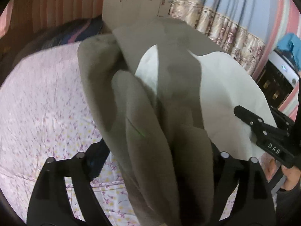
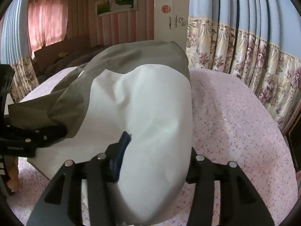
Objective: Fold large clothes
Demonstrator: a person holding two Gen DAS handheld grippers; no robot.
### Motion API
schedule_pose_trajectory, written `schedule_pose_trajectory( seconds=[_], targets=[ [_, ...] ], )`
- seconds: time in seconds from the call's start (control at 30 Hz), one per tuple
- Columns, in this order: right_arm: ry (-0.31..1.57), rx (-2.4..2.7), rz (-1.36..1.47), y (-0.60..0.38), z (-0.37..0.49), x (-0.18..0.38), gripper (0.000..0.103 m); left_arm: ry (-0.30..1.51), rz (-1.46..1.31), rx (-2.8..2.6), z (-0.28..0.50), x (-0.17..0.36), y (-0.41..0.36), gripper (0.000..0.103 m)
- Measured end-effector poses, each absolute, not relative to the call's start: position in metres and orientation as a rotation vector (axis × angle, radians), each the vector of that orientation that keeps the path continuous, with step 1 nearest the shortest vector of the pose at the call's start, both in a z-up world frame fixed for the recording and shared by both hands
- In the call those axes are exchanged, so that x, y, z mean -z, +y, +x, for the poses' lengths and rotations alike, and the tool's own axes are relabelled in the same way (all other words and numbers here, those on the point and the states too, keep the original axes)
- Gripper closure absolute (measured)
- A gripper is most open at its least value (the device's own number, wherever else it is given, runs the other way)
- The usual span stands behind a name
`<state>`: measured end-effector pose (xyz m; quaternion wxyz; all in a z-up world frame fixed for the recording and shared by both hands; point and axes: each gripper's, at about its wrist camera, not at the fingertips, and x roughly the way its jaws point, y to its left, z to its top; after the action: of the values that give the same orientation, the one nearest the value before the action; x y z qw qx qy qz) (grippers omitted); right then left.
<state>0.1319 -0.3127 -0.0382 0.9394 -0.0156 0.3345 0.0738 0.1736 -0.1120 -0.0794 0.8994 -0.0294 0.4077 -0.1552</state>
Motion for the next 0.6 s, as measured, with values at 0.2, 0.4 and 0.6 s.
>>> schedule_pose_trajectory(
  seconds=[0.2, 0.4, 0.6],
  targets=[
    [0.719, -0.169, 0.036, -0.323, 0.137, 0.046, 0.043, 0.822, -0.021, 0.312, 0.173, 0.085, -0.111, 0.007],
    [0.705, -0.126, 0.027, -0.325, 0.133, 0.043, 0.02, 0.802, -0.001, 0.266, 0.164, 0.075, -0.107, 0.003],
    [0.609, -0.087, 0.067, -0.329, 0.096, 0.032, 0.002, 0.74, -0.047, 0.237, 0.131, 0.06, -0.079, 0.003]
  ],
)
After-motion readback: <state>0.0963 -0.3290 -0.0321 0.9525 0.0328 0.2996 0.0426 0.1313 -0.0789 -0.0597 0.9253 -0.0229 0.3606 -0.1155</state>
